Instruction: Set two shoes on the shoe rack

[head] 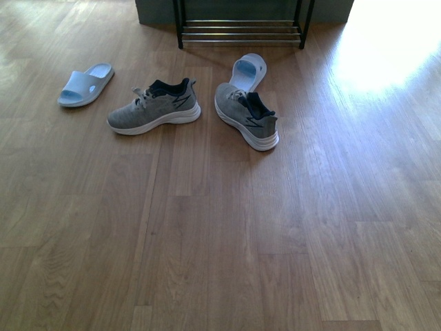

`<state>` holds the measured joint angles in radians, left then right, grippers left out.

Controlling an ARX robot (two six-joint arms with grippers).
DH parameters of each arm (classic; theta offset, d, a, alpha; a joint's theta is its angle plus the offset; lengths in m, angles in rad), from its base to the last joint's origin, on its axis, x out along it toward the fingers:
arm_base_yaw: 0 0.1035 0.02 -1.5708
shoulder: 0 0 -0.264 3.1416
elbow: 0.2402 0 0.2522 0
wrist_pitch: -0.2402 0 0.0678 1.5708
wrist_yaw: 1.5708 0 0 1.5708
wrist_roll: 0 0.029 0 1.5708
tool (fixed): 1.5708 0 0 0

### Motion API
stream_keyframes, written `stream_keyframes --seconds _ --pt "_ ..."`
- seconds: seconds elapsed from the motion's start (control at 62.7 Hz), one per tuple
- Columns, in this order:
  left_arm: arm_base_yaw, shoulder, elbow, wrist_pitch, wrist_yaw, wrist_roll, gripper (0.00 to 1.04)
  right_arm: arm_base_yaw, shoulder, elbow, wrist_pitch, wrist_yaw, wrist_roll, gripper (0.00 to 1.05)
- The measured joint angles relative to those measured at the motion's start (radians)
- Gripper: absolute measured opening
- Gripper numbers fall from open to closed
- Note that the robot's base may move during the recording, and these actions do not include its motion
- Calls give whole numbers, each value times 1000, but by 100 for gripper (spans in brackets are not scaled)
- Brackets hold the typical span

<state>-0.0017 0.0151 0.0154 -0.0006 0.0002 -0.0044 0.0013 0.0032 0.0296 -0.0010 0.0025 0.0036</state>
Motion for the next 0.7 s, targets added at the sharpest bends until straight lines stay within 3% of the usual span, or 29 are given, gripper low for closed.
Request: stream_keyframes --seconds 0.701 --pt "0 0 0 0 0 0 95 0 0 0 0 0 0 96"
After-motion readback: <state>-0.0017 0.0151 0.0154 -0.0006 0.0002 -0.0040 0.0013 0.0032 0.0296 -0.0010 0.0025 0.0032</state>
